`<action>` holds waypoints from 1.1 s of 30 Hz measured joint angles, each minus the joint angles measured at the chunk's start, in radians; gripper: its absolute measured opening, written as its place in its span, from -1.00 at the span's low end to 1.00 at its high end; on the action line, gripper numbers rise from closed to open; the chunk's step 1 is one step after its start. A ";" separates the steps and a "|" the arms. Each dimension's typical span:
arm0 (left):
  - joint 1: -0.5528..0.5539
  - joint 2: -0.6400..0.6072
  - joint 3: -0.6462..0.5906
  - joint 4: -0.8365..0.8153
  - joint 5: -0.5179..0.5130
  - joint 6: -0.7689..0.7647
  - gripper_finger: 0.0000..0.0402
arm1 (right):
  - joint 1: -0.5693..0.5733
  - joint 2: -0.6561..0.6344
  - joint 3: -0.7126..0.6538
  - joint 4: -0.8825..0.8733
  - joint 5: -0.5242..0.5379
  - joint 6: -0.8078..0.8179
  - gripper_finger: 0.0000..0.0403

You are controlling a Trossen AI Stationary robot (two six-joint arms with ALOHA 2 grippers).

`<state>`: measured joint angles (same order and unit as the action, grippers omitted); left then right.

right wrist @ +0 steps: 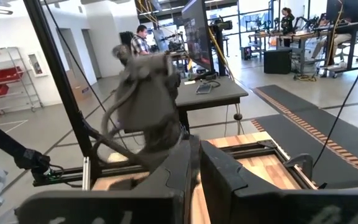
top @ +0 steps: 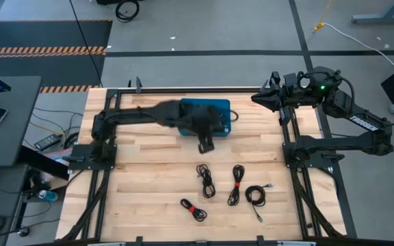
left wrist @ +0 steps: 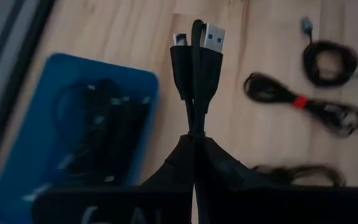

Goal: Pick and place USB-C Cables
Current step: Put the black charger cable into the blue bin

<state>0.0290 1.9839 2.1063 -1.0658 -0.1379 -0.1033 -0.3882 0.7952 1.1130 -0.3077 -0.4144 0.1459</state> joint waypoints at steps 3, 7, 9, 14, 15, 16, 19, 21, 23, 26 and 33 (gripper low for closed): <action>0.056 -0.002 0.043 -0.099 0.006 0.087 -0.94 | 0.000 0.000 0.000 0.000 0.000 0.000 -0.80; 0.163 -0.001 0.044 -0.154 0.050 0.199 -0.94 | 0.000 0.000 0.000 0.000 0.000 0.000 -0.80; 0.227 -0.001 0.044 -0.149 0.140 0.249 -0.94 | 0.000 0.000 0.000 0.000 0.000 0.000 -0.80; 0.364 0.006 0.031 -0.137 0.251 0.368 -0.94 | 0.000 0.000 0.000 0.002 0.000 0.000 -0.80; 0.391 0.006 0.024 -0.130 0.267 0.393 -0.94 | 0.000 0.000 0.000 0.002 0.000 0.000 -0.80; 0.413 0.006 0.014 -0.118 0.282 0.414 -0.94 | 0.000 0.000 0.000 0.003 0.000 0.000 -0.80; 0.480 0.007 -0.016 -0.110 0.321 0.461 -0.94 | 0.000 0.000 0.000 0.009 0.000 0.000 -0.80; 0.516 0.007 -0.037 -0.102 0.336 0.488 -0.94 | 0.000 0.000 0.000 0.009 0.000 0.000 -0.80; 0.544 0.006 -0.065 -0.091 0.343 0.513 -0.94 | 0.000 0.000 0.000 0.009 0.000 0.000 -0.80; 0.572 0.007 -0.102 -0.067 0.369 0.546 -0.94 | 0.000 0.000 0.000 0.020 0.000 0.000 -0.80; 0.586 0.006 -0.193 0.054 0.438 0.625 -0.94 | 0.000 0.000 0.000 0.057 0.001 0.007 -0.80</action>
<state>0.6147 1.9901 1.9131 -1.0118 0.3004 0.5217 -0.3882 0.7952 1.1130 -0.2510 -0.4137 0.1529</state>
